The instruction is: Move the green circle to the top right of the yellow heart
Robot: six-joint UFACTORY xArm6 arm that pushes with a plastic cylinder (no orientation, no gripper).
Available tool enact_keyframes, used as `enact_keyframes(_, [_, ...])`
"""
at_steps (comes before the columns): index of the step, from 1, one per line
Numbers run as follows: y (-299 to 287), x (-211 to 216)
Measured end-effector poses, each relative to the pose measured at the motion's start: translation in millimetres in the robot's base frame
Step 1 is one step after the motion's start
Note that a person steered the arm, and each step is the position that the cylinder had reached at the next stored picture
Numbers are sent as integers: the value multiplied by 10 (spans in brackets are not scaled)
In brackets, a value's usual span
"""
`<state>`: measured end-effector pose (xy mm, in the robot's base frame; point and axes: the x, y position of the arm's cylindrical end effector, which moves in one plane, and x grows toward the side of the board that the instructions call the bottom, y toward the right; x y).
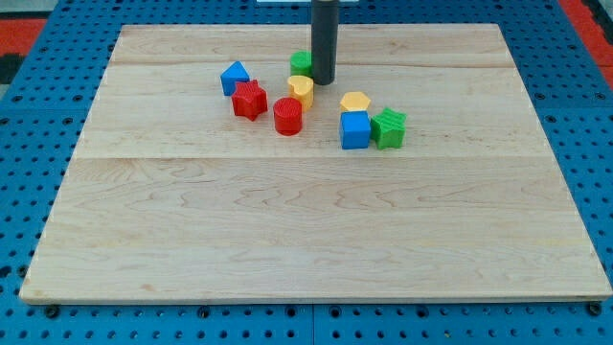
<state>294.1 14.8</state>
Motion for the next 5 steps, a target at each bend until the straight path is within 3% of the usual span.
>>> enact_keyframes(1, [299, 88])
enact_keyframes(2, [492, -148])
enact_keyframes(3, [246, -888])
enact_keyframes(4, [-789, -938])
enact_keyframes(5, [-1214, -384])
